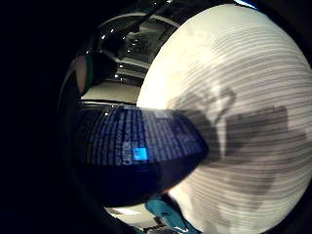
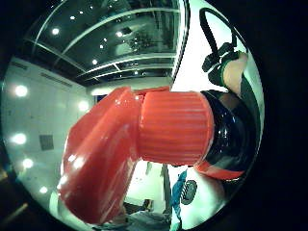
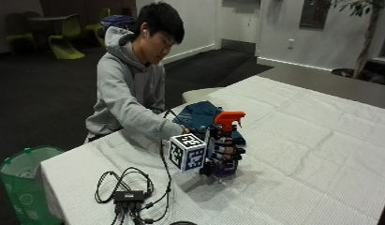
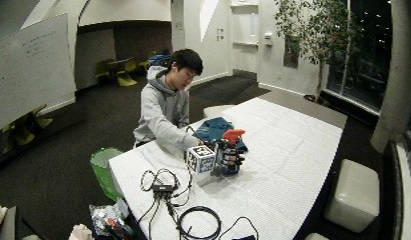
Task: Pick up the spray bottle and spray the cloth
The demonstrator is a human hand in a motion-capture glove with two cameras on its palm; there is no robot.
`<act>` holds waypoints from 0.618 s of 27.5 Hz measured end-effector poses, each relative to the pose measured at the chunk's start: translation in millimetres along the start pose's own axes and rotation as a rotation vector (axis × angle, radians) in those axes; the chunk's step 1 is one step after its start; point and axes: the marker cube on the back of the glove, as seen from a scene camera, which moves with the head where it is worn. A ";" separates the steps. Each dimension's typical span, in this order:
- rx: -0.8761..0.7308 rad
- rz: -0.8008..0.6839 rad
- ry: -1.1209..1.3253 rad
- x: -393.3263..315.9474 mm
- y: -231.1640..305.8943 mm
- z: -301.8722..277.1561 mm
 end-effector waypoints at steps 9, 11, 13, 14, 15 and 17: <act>0.003 -0.016 0.026 -5.5 -9.5 16.0; 0.029 -0.029 0.044 -6.3 -11.6 17.8; 0.053 -0.040 0.059 -7.2 -13.3 19.5; 0.061 -0.044 0.064 -7.7 -14.2 20.2; 0.067 -0.047 0.069 -8.2 -15.0 20.9; 0.071 -0.052 0.078 -9.1 -16.5 22.0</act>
